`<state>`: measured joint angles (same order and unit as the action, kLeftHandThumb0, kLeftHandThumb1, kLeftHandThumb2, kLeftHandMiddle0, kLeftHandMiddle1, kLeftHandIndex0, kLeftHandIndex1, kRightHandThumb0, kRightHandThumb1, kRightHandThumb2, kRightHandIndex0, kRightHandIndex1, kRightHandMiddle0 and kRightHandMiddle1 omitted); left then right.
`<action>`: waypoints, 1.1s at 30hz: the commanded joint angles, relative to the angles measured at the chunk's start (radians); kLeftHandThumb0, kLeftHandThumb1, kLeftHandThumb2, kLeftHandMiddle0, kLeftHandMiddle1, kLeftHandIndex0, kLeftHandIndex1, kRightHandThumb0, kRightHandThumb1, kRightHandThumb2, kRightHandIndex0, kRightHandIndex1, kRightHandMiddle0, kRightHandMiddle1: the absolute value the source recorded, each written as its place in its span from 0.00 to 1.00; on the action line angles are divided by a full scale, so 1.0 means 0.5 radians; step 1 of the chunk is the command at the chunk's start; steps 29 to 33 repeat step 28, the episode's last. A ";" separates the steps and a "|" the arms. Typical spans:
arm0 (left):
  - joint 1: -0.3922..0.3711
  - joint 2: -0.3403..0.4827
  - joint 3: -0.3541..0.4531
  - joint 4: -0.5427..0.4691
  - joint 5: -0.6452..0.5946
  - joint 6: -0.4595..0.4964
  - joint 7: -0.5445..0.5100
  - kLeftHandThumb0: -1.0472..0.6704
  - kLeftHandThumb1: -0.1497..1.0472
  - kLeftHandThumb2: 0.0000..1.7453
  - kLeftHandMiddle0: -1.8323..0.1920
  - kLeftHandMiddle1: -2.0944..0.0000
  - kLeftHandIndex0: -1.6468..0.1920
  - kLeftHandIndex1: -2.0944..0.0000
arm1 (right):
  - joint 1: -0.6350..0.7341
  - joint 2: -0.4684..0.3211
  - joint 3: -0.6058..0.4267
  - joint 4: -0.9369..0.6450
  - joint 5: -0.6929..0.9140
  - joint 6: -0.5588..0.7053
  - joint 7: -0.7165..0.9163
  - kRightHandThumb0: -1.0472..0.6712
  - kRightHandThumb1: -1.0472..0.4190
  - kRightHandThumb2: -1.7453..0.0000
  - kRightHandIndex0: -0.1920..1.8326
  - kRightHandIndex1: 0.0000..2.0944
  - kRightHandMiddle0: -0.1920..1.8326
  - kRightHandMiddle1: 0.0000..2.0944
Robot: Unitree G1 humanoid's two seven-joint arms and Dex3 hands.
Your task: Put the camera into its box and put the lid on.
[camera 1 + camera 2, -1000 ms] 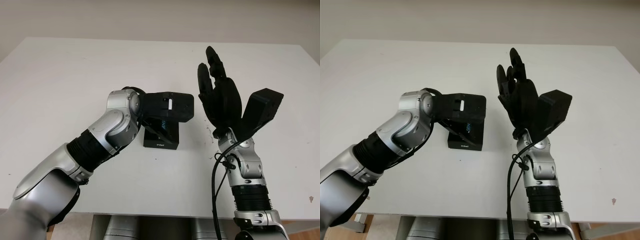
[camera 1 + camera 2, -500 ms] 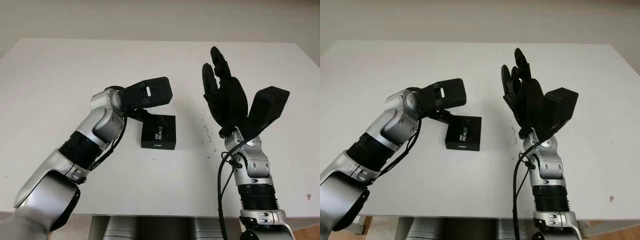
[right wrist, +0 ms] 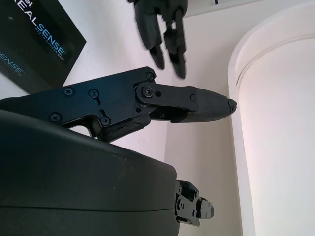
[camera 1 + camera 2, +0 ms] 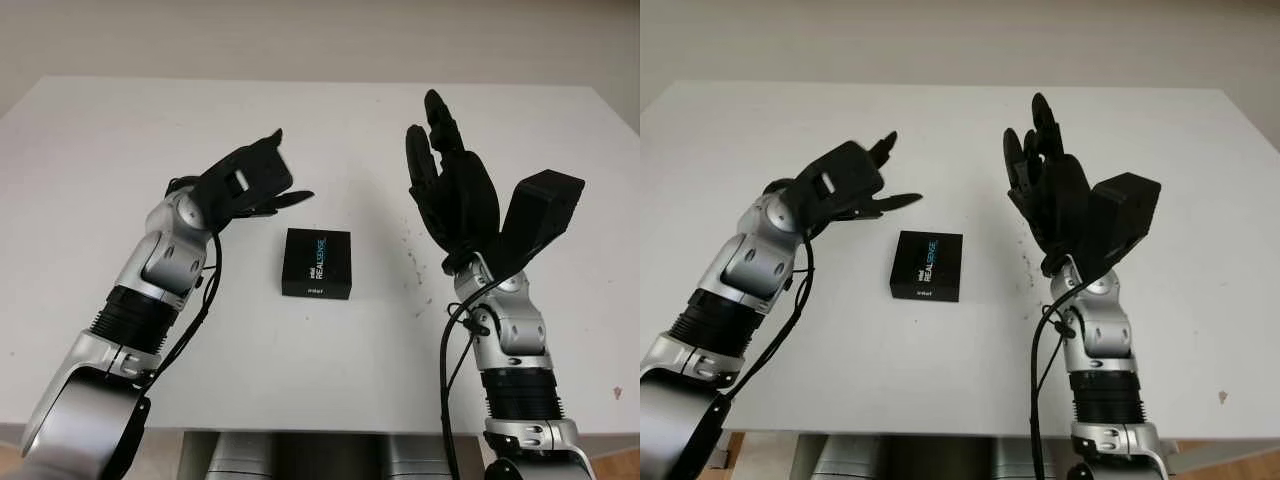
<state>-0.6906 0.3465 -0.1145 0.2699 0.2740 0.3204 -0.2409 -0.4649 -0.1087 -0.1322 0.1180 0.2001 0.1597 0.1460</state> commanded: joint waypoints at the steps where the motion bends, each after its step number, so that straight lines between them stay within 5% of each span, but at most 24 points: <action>1: 0.081 -0.051 0.154 -0.058 -0.122 -0.141 0.091 0.21 1.00 0.26 1.00 0.99 1.00 1.00 | 0.019 -0.026 0.010 -0.033 -0.023 0.012 -0.004 0.24 0.00 0.71 0.00 0.01 0.01 0.05; 11: 0.289 -0.275 0.636 -0.145 -0.869 -0.720 0.143 0.21 1.00 0.27 1.00 1.00 1.00 1.00 | 0.012 -0.042 -0.010 0.021 -0.023 0.021 0.013 0.24 0.00 0.73 0.00 0.00 0.00 0.02; 33: 0.396 -0.397 0.724 -0.203 -1.085 -0.767 0.218 0.20 1.00 0.29 1.00 1.00 1.00 1.00 | 0.016 -0.069 -0.025 -0.012 -0.003 0.078 0.009 0.24 0.00 0.72 0.00 0.00 0.00 0.00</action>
